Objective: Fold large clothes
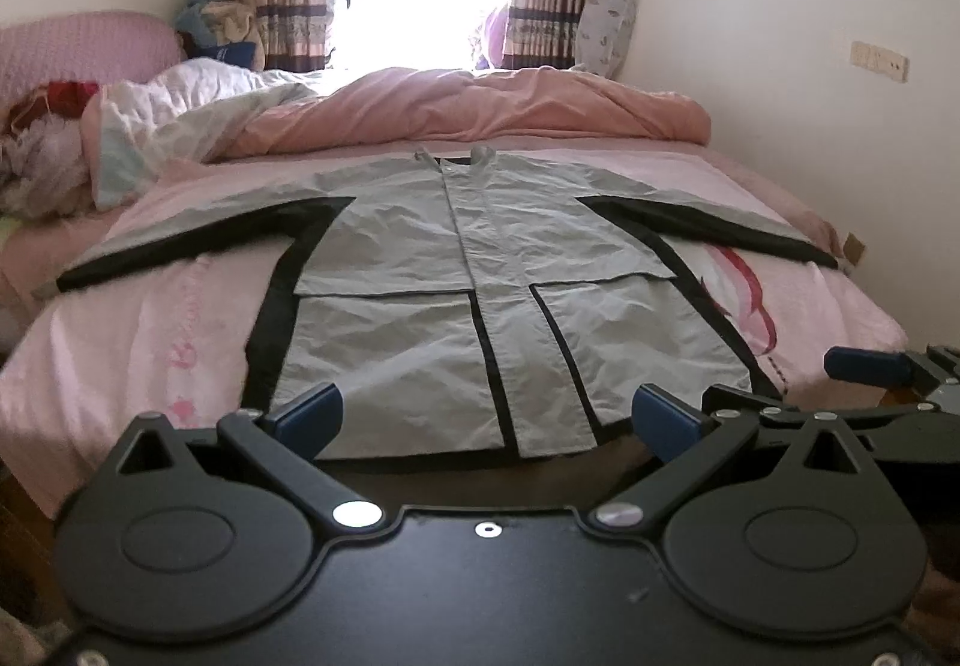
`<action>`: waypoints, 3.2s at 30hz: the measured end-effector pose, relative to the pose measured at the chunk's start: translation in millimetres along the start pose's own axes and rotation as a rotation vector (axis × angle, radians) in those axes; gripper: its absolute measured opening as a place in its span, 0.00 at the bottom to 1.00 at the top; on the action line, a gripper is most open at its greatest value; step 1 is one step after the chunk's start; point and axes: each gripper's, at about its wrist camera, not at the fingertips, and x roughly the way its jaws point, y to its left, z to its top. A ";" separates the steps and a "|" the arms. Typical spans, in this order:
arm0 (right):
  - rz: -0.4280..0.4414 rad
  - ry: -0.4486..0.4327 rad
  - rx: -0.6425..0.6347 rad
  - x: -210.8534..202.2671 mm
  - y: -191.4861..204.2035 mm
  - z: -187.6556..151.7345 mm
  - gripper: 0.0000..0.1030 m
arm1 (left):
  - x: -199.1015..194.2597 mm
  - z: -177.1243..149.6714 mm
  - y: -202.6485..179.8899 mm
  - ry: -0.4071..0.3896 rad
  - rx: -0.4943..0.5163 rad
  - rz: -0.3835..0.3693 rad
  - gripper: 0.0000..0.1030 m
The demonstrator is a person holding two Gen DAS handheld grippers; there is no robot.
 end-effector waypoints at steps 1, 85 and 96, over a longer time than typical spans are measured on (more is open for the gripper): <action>-0.007 0.002 0.000 6.3 0.6 1.0 1.00 | 7.0 -0.4 2.5 0.012 -0.007 -0.010 1.00; -0.322 0.133 0.241 432.7 -248.6 126.6 1.00 | 626.9 202.8 -131.4 0.043 -0.032 -0.373 0.09; -0.307 0.135 0.264 431.0 -253.4 124.7 1.00 | 516.2 237.6 -39.2 -0.179 0.033 -0.241 1.00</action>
